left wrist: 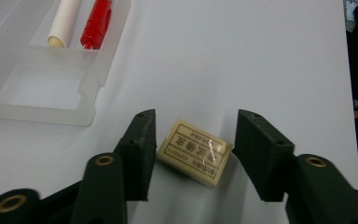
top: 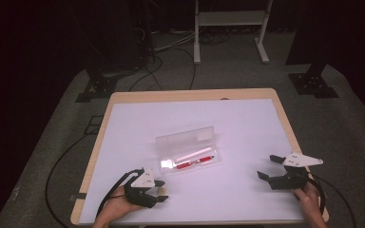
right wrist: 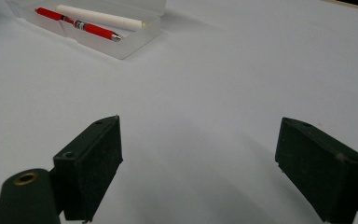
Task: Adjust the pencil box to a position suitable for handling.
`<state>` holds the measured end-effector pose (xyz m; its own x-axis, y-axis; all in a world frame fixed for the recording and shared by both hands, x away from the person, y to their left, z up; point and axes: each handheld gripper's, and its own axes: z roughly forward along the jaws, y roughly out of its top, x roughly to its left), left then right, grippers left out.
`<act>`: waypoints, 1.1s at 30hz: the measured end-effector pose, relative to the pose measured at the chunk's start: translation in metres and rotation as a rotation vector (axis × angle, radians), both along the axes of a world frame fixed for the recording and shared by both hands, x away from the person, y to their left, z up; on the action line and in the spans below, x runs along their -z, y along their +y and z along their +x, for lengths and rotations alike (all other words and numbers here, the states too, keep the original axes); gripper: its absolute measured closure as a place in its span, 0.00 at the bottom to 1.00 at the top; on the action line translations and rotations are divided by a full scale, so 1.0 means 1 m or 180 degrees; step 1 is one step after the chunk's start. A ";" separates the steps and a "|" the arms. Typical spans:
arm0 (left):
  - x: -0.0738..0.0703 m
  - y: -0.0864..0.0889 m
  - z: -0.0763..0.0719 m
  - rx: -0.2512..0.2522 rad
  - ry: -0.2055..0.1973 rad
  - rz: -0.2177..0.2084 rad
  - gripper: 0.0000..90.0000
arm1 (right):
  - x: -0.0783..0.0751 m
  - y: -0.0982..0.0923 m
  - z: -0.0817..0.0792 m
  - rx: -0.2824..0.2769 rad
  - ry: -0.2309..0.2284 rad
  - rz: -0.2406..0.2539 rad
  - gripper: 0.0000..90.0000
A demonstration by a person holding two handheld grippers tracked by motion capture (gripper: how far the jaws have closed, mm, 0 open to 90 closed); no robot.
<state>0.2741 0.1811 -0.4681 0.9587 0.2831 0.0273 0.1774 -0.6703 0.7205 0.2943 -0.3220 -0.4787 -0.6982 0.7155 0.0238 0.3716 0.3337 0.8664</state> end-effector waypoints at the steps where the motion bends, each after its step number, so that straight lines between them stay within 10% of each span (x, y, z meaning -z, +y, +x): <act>1: 0.000 0.000 0.000 -0.0003 0.0004 -0.0005 0.58 | 0.000 0.000 0.000 0.0000 0.0000 0.0000 0.15; 33: -0.026 -0.005 0.010 -0.0149 -0.0076 -0.0175 0.59 | 0.000 0.000 0.000 -0.0001 0.0002 0.0004 0.15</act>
<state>0.2840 0.1761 -0.4418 0.9437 0.3293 0.0332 0.1899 -0.6211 0.7604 0.2943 -0.3221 -0.4787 -0.6983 0.7154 0.0252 0.3721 0.3327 0.8665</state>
